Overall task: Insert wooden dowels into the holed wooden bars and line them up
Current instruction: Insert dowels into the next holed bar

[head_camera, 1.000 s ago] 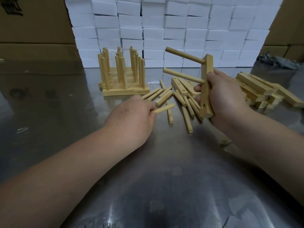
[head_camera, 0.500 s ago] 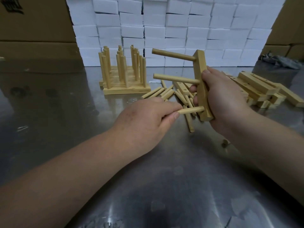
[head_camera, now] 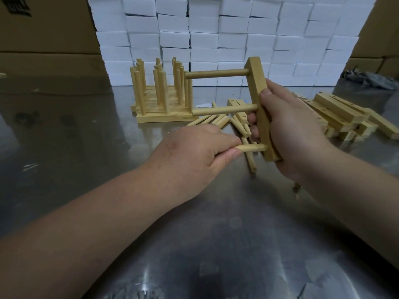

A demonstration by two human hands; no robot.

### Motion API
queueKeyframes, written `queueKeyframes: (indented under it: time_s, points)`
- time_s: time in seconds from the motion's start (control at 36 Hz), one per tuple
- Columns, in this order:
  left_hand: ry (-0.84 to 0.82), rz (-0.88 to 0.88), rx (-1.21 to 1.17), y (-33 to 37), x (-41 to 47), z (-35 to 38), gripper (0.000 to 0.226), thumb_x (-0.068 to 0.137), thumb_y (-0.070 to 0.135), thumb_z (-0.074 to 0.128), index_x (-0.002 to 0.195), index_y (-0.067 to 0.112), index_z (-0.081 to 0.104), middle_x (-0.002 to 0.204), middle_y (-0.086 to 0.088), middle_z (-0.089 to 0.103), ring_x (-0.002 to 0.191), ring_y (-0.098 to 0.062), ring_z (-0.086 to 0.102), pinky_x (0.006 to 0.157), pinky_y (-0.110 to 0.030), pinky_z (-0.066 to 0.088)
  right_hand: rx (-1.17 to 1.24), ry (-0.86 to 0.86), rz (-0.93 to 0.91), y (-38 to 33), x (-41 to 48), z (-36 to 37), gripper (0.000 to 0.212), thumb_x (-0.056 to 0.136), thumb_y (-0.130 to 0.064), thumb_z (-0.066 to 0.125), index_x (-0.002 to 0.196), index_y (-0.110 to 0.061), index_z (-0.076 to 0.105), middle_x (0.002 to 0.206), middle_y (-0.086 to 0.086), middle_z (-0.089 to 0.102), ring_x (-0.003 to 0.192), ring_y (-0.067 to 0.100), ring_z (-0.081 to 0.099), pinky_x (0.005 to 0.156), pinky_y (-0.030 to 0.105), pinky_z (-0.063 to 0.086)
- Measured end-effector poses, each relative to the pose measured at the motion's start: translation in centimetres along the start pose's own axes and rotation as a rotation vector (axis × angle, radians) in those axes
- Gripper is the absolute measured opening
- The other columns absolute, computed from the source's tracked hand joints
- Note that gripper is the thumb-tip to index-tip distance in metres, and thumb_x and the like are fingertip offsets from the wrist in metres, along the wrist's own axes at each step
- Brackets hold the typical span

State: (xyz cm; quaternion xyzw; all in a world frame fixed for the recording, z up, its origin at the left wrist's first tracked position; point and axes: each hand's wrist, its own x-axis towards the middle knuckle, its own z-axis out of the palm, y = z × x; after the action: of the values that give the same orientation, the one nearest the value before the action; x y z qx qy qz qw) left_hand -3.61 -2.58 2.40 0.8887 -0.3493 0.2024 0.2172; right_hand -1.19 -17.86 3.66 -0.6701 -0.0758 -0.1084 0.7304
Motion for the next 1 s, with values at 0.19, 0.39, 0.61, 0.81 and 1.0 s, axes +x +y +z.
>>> queueKeyframes:
  time_s: [0.19,0.39,0.61,0.81,1.0]
  points:
    - [-0.015,-0.004,-0.003,-0.3,0.0,0.3,0.036,0.086,0.034,0.039,0.092,0.014,0.068,0.072,0.002,0.055,0.072,-0.010,0.044,0.061,-0.030,0.035,0.060,-0.043,-0.008,0.0,-0.3,0.2,0.023,0.099,-0.024,0.040,0.099,-0.041,0.055,0.055,-0.002,0.050,0.047,0.012,0.043,0.048,0.025,0.045]
    - [0.009,-0.045,-0.096,-0.4,-0.2,0.9,0.033,0.087,0.033,0.041,0.090,0.014,0.069,0.069,0.000,0.059,0.071,-0.010,0.046,0.063,-0.029,0.036,0.039,-0.028,-0.038,0.2,-0.3,0.2,0.023,0.100,-0.023,0.039,0.106,-0.039,0.055,0.054,-0.003,0.049,0.047,0.012,0.043,0.048,0.026,0.046]
    - [-0.064,-0.269,-0.330,0.1,-0.5,1.0,0.028,0.086,0.039,0.044,0.078,0.024,0.065,0.052,0.009,0.046,0.051,-0.003,0.043,0.047,-0.018,0.031,0.025,-0.034,-0.052,0.1,-0.6,0.5,0.025,0.100,-0.021,0.039,0.101,-0.040,0.054,0.054,-0.003,0.048,0.046,0.011,0.043,0.047,0.023,0.046]
    - [-0.115,-0.456,-0.474,-0.3,-0.2,0.8,0.028,0.089,0.038,0.051,0.065,0.035,0.067,0.040,0.011,0.035,0.040,-0.004,0.033,0.039,-0.014,0.025,0.008,-0.009,-0.047,0.6,-0.7,0.7,0.024,0.100,-0.021,0.037,0.111,-0.036,0.053,0.059,0.000,0.047,0.048,0.012,0.042,0.048,0.025,0.046]
    - [0.074,-0.458,-0.430,0.0,0.4,0.4,0.018,0.074,0.053,0.057,0.070,0.040,0.068,0.066,0.015,0.063,0.060,0.006,0.054,0.045,-0.006,0.037,-0.081,0.075,-0.186,0.1,-0.7,0.6,0.031,0.100,-0.024,0.036,0.129,-0.022,0.049,0.057,-0.010,0.054,0.053,0.005,0.050,0.052,0.020,0.046]
